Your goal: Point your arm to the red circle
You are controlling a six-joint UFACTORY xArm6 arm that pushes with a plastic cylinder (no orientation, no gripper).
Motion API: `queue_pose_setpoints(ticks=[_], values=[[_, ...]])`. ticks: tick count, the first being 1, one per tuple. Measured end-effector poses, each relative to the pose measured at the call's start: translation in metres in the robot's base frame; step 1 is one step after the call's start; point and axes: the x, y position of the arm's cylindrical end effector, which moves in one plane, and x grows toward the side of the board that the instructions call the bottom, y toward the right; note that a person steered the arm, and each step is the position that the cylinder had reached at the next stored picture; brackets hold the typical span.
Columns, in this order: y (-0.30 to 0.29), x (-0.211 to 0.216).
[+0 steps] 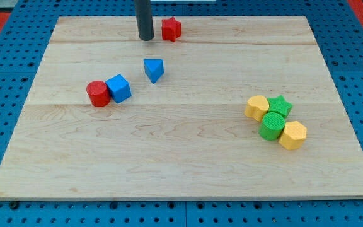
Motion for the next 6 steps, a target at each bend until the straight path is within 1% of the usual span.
queue_pose_setpoints(ticks=[1,2,3,4,5,6], values=[[0.032,-0.002],[0.039,-0.006],[0.04,-0.003],[-0.005,0.017],[-0.083,0.038],[-0.152,0.071]])
